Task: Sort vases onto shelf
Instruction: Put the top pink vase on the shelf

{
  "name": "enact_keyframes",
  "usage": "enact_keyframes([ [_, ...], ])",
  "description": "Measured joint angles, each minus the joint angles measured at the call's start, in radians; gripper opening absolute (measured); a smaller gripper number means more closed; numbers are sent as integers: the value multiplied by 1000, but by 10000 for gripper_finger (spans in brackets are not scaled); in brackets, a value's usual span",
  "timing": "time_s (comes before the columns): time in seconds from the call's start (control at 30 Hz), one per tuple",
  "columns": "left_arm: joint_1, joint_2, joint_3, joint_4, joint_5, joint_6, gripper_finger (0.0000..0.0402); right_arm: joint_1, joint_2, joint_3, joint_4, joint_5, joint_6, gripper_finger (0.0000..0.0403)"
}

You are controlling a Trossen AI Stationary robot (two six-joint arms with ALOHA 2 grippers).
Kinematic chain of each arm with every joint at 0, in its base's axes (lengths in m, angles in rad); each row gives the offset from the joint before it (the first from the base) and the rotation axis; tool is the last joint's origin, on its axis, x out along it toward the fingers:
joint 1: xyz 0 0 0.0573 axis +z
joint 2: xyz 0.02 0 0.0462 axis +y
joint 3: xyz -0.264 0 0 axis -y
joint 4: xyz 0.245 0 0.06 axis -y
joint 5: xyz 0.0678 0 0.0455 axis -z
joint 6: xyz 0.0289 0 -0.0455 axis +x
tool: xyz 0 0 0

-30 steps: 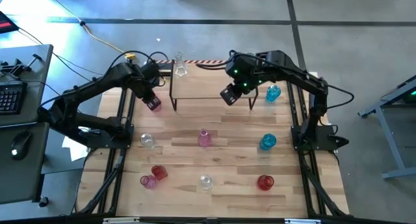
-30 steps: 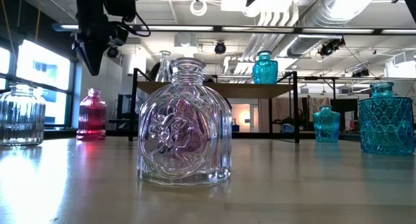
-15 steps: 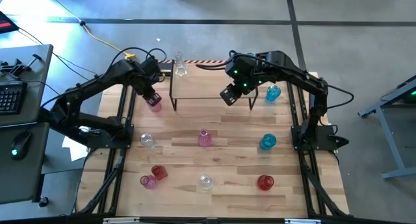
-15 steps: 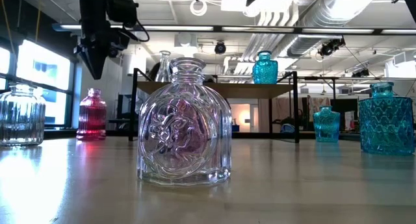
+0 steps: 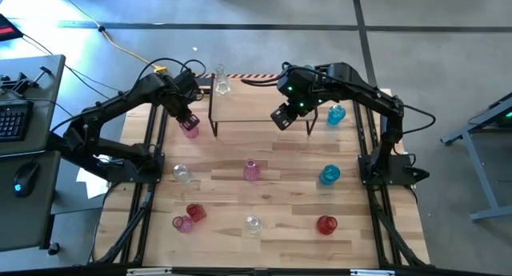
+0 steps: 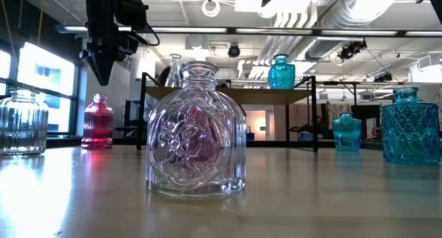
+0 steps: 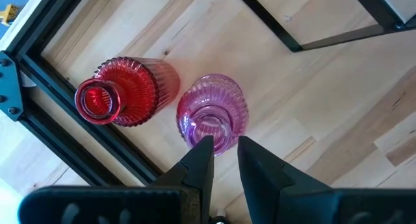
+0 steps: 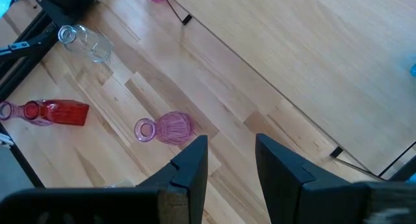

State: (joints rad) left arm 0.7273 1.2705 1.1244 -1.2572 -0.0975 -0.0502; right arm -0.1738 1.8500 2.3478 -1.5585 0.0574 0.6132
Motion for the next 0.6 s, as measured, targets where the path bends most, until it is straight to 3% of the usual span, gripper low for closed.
enact_keyframes([
  [0.23,0,0,-2,2,0,-4,62,0,0,0,0,0,-3,108],
  [0.6,1,-5,-111,99,-6,-8,62,0,0,0,0,0,-7,108],
])
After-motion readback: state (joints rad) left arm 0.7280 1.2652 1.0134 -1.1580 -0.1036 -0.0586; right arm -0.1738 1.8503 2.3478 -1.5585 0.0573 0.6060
